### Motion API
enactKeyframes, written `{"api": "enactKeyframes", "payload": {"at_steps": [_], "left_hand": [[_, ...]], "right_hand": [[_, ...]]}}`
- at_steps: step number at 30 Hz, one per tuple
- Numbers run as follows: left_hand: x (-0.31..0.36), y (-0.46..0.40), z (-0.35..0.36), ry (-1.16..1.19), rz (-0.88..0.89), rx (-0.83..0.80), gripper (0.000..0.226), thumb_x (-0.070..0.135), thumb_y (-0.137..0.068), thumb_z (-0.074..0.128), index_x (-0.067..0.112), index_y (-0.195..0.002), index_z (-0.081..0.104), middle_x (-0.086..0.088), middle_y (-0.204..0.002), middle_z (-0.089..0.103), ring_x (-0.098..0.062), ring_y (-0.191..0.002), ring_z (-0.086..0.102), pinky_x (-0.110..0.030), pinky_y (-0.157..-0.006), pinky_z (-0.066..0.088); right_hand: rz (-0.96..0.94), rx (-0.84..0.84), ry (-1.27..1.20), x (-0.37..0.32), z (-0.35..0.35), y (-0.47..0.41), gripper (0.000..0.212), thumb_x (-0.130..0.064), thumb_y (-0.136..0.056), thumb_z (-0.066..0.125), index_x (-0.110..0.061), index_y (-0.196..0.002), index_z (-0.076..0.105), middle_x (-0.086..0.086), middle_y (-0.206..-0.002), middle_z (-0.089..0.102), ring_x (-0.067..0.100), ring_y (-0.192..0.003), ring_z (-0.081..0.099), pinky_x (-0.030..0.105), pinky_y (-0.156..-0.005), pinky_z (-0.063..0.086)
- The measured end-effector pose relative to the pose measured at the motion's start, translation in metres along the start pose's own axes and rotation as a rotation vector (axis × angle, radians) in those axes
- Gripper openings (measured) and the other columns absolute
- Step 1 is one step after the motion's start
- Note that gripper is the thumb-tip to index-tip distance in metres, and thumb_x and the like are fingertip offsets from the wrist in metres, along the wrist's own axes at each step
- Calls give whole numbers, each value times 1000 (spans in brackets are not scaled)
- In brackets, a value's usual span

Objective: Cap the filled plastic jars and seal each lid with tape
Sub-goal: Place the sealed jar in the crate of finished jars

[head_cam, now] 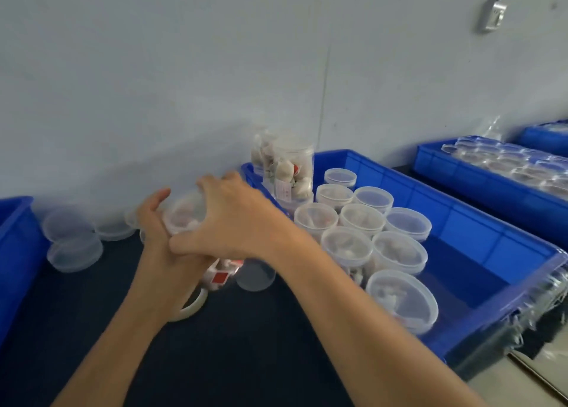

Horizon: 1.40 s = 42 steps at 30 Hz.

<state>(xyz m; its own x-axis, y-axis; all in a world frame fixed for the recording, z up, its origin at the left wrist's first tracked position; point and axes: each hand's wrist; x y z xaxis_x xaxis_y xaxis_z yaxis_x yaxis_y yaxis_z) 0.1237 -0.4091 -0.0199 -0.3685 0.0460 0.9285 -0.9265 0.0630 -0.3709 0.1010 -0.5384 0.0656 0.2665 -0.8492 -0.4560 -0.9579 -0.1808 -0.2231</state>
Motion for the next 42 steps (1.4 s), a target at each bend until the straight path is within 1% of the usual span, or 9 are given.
{"api": "enactKeyframes", "payload": {"at_steps": [4, 9, 17, 22, 25, 31, 34, 37, 42], "left_hand": [[25, -12, 43, -111, 190, -103, 98, 60, -59, 97, 56, -130, 30, 26, -124, 59, -11, -90, 77, -24, -63, 62], [43, -29, 105, -271, 306, -134, 71, 45, -82, 88, 31, -135, 44, 16, -118, 59, 2, -104, 65, -15, -79, 55], [51, -103, 168, -725, 544, -185, 54, 33, -97, 70, 26, -147, 52, 5, -142, 56, -15, -134, 46, -23, -102, 38], [35, -136, 172, -985, 516, -95, 53, 46, -94, 66, 28, -143, 56, 5, -145, 56, -22, -141, 40, -47, -100, 43], [22, -144, 172, -1034, 457, -92, 53, 54, -93, 64, 30, -139, 59, 5, -142, 56, -24, -138, 42, -48, -96, 44], [3, -150, 167, -942, 470, -120, 43, 44, -93, 69, 29, -133, 61, 2, -137, 52, -23, -129, 45, -33, -82, 43], [3, -152, 165, -952, 433, -125, 44, 47, -92, 69, 35, -133, 59, -2, -141, 48, -25, -129, 46, -38, -87, 51], [3, -151, 165, -945, 395, -135, 45, 47, -91, 68, 39, -134, 57, -4, -142, 46, -27, -124, 52, -38, -87, 51], [0, -150, 166, -822, 354, -120, 71, 45, -88, 76, 32, -150, 44, -7, -147, 41, -26, -123, 55, -27, -84, 42]], "right_hand": [[61, 153, 90, 21, -56, 8, 82, -71, -68, 74, -24, -132, 52, -4, -117, 46, 25, -99, 56, 41, -79, 52], [223, 359, 132, 63, -129, 20, 105, -84, -45, 54, -26, -132, 55, -4, -119, 47, 17, -94, 55, 30, -67, 40], [471, 624, 144, 160, -183, -26, 90, -64, -65, 69, -13, -136, 51, 3, -120, 41, 31, -104, 51, 41, -83, 42], [499, 523, -33, 209, -158, -92, 82, -51, -76, 80, -8, -139, 51, 11, -141, 44, 26, -93, 54, 34, -74, 41], [472, 483, -119, 229, -135, -121, 77, -50, -77, 81, -9, -136, 53, 9, -142, 43, 11, -75, 50, 27, -58, 35], [487, 240, -80, 255, -96, -148, 62, -47, -75, 68, -8, -122, 56, 11, -130, 50, 18, -84, 58, 29, -59, 39], [478, 88, 15, 268, -79, -146, 57, -49, -74, 60, -10, -116, 57, 8, -121, 57, 24, -100, 61, 30, -73, 48], [509, 1, 107, 284, -63, -140, 91, -53, -77, 73, -16, -155, 44, 6, -150, 55, 30, -133, 55, 47, -107, 49], [507, -116, 258, 296, -48, -141, 84, -61, -80, 70, -22, -151, 49, 4, -151, 54, 33, -138, 47, 57, -112, 43]]}}
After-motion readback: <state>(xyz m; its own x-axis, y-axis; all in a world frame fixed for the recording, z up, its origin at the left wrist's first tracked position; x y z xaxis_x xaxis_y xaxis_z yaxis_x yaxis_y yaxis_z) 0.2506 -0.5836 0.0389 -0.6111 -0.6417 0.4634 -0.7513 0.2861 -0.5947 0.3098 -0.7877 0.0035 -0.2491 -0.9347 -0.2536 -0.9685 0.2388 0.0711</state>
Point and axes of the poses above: each hand's wrist, its own y-axis away from the middle knuckle, its own z-axis out of the palm, x = y × z
